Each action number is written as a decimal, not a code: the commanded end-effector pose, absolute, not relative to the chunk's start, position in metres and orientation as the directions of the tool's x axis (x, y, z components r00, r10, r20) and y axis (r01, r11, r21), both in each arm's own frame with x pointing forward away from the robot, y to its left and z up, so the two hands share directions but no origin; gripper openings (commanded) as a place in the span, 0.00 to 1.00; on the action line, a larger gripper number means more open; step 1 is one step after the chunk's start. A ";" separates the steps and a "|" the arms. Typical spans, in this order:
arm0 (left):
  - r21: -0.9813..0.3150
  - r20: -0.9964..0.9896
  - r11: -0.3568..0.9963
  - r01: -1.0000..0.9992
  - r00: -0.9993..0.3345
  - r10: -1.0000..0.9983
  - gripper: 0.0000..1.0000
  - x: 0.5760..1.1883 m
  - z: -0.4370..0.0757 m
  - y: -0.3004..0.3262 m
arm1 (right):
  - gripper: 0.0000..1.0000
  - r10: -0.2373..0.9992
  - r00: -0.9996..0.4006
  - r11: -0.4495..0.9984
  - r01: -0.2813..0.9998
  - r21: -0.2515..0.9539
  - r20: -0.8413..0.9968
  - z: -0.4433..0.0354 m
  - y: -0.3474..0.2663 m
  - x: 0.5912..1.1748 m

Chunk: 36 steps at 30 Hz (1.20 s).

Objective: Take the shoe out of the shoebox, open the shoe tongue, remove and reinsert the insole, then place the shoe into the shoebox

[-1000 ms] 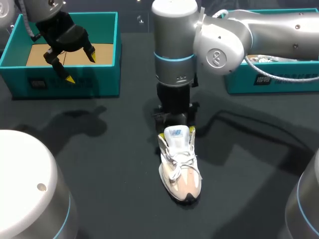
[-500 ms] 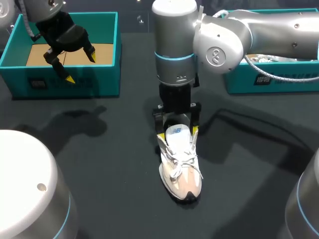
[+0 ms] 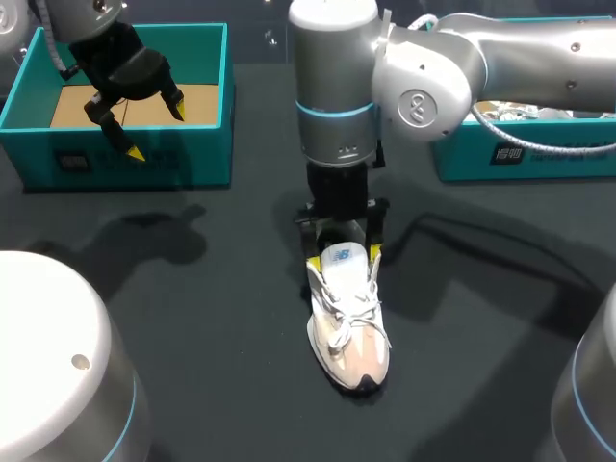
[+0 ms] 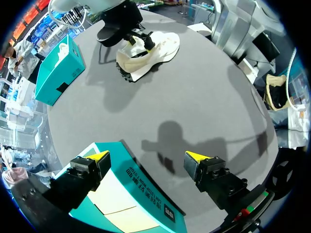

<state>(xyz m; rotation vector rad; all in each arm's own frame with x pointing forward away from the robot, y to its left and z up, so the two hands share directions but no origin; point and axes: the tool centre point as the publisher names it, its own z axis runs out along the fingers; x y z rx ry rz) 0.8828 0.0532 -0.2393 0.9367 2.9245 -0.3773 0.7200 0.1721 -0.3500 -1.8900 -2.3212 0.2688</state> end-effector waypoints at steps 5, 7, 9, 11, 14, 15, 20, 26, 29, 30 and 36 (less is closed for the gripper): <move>-0.214 -0.118 0.787 0.578 -0.815 0.567 1.00 0.882 -0.239 0.054 | 0.85 0.982 -0.187 0.180 0.959 -0.217 -0.010 -0.345 0.166 0.711; -0.214 -0.118 0.787 0.578 -0.815 0.567 1.00 0.882 -0.239 0.054 | 0.84 0.983 -0.184 0.177 0.959 -0.220 -0.010 -0.346 0.165 0.709; -0.214 -0.118 0.787 0.578 -0.815 0.567 1.00 0.882 -0.239 0.054 | 0.84 0.984 -0.179 0.172 0.960 -0.223 -0.010 -0.346 0.164 0.708; -0.214 -0.118 0.787 0.578 -0.815 0.567 1.00 0.882 -0.239 0.054 | 0.80 0.984 -0.176 0.169 0.960 -0.223 -0.011 -0.346 0.164 0.707; -0.214 -0.118 0.787 0.578 -0.815 0.567 1.00 0.882 -0.239 0.054 | 0.82 0.985 -0.173 0.166 0.960 -0.225 -0.011 -0.346 0.164 0.706; -0.214 -0.118 0.787 0.578 -0.815 0.567 1.00 0.882 -0.239 0.054 | 0.85 0.985 -0.174 0.167 0.960 -0.226 -0.012 -0.345 0.165 0.706; -0.214 -0.118 0.787 0.578 -0.815 0.567 1.00 0.882 -0.239 0.054 | 1.00 0.986 -0.167 0.159 0.960 -0.229 -0.018 -0.342 0.166 0.701; -0.214 -0.118 0.787 0.578 -0.815 0.567 1.00 0.882 -0.239 0.054 | 1.00 0.990 -0.137 0.127 0.966 -0.224 -0.032 -0.338 0.165 0.692; -0.214 -0.118 0.787 0.578 -0.815 0.567 1.00 0.882 -0.239 0.054 | 0.99 0.992 -0.123 0.112 0.970 -0.216 -0.039 -0.335 0.163 0.687; -0.214 -0.118 0.787 0.578 -0.815 0.567 1.00 0.882 -0.239 0.054 | 0.98 0.992 -0.117 0.106 0.971 -0.213 -0.042 -0.334 0.163 0.685; -0.214 -0.118 0.787 0.578 -0.815 0.567 1.00 0.882 -0.239 0.054 | 0.87 0.994 -0.094 0.081 0.975 -0.206 -0.053 -0.328 0.162 0.676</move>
